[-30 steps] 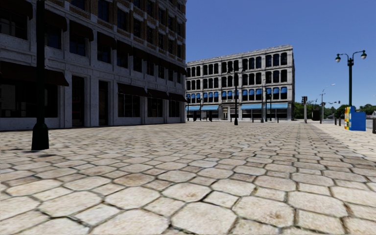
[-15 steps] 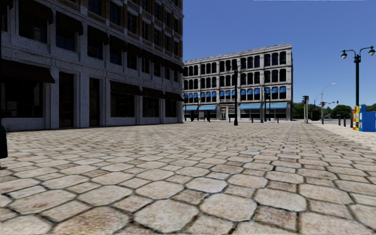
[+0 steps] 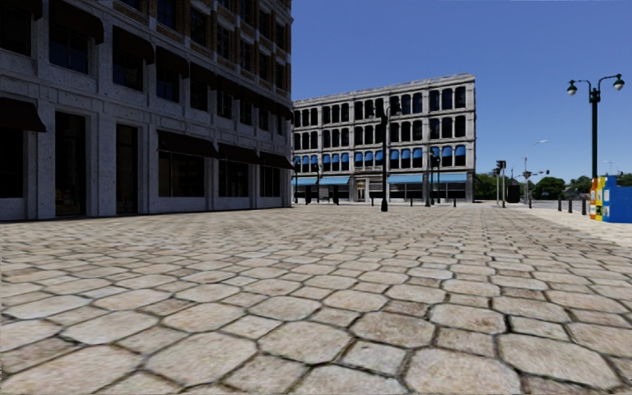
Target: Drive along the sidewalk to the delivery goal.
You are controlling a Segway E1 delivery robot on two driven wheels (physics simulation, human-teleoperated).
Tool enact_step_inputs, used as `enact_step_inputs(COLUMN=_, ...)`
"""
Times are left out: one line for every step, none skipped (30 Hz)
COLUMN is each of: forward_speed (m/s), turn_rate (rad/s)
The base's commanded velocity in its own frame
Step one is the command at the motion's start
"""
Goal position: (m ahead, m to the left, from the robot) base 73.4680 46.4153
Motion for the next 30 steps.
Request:
enact_step_inputs(forward_speed=2.00, turn_rate=0.00)
enact_step_inputs(forward_speed=2.00, turn_rate=0.00)
enact_step_inputs(forward_speed=2.00, turn_rate=0.00)
enact_step_inputs(forward_speed=2.00, turn_rate=0.00)
enact_step_inputs(forward_speed=2.00, turn_rate=0.00)
enact_step_inputs(forward_speed=2.00, turn_rate=0.00)
enact_step_inputs(forward_speed=2.00, turn_rate=0.00)
enact_step_inputs(forward_speed=2.00, turn_rate=0.00)
enact_step_inputs(forward_speed=2.00, turn_rate=0.00)
enact_step_inputs(forward_speed=2.00, turn_rate=0.00)
enact_step_inputs(forward_speed=2.00, turn_rate=0.00)
enact_step_inputs(forward_speed=2.00, turn_rate=0.00)
enact_step_inputs(forward_speed=2.00, turn_rate=0.00)
enact_step_inputs(forward_speed=2.00, turn_rate=0.00)
enact_step_inputs(forward_speed=2.00, turn_rate=0.00)
enact_step_inputs(forward_speed=2.00, turn_rate=0.00)
enact_step_inputs(forward_speed=2.00, turn_rate=0.00)
enact_step_inputs(forward_speed=2.00, turn_rate=0.00)
enact_step_inputs(forward_speed=2.00, turn_rate=0.00)
enact_step_inputs(forward_speed=2.00, turn_rate=0.00)
enact_step_inputs(forward_speed=2.00, turn_rate=0.00)
enact_step_inputs(forward_speed=2.00, turn_rate=0.00)
enact_step_inputs(forward_speed=2.00, turn_rate=0.00)
enact_step_inputs(forward_speed=2.00, turn_rate=0.00)
enact_step_inputs(forward_speed=2.00, turn_rate=0.00)
enact_step_inputs(forward_speed=2.00, turn_rate=0.00)
enact_step_inputs(forward_speed=2.00, turn_rate=0.00)
enact_step_inputs(forward_speed=2.00, turn_rate=0.00)
enact_step_inputs(forward_speed=2.00, turn_rate=0.00)
enact_step_inputs(forward_speed=2.00, turn_rate=0.00)
